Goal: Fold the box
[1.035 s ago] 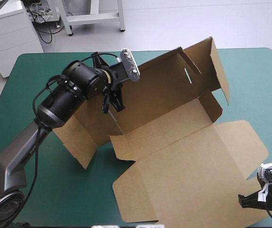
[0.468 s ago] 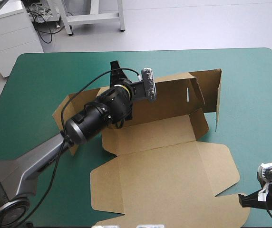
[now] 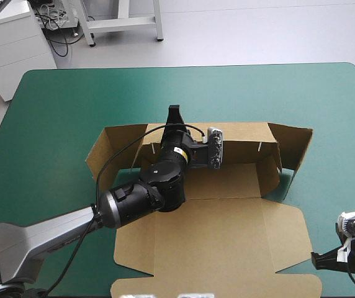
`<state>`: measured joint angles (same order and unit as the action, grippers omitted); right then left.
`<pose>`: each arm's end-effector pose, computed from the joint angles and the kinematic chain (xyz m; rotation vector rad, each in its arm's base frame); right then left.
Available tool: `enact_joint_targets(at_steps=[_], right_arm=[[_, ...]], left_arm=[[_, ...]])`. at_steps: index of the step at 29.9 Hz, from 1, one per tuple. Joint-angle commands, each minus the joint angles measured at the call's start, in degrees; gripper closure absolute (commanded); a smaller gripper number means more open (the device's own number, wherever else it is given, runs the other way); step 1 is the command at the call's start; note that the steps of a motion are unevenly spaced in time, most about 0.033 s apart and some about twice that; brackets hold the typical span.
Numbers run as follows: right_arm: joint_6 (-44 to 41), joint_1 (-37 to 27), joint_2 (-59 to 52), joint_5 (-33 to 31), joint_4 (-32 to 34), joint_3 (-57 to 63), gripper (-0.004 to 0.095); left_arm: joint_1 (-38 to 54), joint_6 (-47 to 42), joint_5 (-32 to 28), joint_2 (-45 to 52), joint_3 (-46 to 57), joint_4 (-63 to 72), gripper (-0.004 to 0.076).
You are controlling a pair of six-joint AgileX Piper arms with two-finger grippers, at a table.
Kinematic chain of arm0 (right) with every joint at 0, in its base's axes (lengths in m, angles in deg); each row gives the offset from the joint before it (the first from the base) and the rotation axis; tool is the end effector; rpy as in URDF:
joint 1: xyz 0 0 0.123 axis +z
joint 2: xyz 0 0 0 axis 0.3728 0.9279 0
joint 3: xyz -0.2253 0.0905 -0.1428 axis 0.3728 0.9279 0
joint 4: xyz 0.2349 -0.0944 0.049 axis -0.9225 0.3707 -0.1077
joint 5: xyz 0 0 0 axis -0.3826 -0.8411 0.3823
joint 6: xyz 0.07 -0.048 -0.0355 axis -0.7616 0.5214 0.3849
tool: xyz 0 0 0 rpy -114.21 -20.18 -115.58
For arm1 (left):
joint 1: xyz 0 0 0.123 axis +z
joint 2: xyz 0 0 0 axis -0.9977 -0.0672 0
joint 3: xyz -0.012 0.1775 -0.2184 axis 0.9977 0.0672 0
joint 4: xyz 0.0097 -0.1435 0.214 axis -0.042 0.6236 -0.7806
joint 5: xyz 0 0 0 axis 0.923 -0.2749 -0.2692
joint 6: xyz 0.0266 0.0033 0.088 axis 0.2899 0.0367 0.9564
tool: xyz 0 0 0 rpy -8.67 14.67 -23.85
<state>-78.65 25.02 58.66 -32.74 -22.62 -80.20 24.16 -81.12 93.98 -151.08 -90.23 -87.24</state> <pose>0.0432 0.0023 0.3400 -0.2297 2.1934 -0.0553 0.2240 -0.2863 0.3357 1.5449 1.4899 0.7440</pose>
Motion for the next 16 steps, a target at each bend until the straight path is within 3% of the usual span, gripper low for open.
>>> enact_joint_targets(at_steps=[1,12,16], right_arm=[[0.13,-0.23,0.6,3.82,0.0,-1.33,0.0931],[0.06,-0.23,0.6,3.82,0.0,-1.33,0.0931],[-0.76,-0.23,0.6,3.82,0.0,-1.33,0.0931]], left_arm=[[-0.39,-2.98,0.43,3.49,-0.5,-5.19,0.0756],[1.19,-5.09,-0.16,3.49,2.15,-6.49,0.0756],[1.75,-10.72,-0.16,3.49,6.92,-11.04,0.0756]])
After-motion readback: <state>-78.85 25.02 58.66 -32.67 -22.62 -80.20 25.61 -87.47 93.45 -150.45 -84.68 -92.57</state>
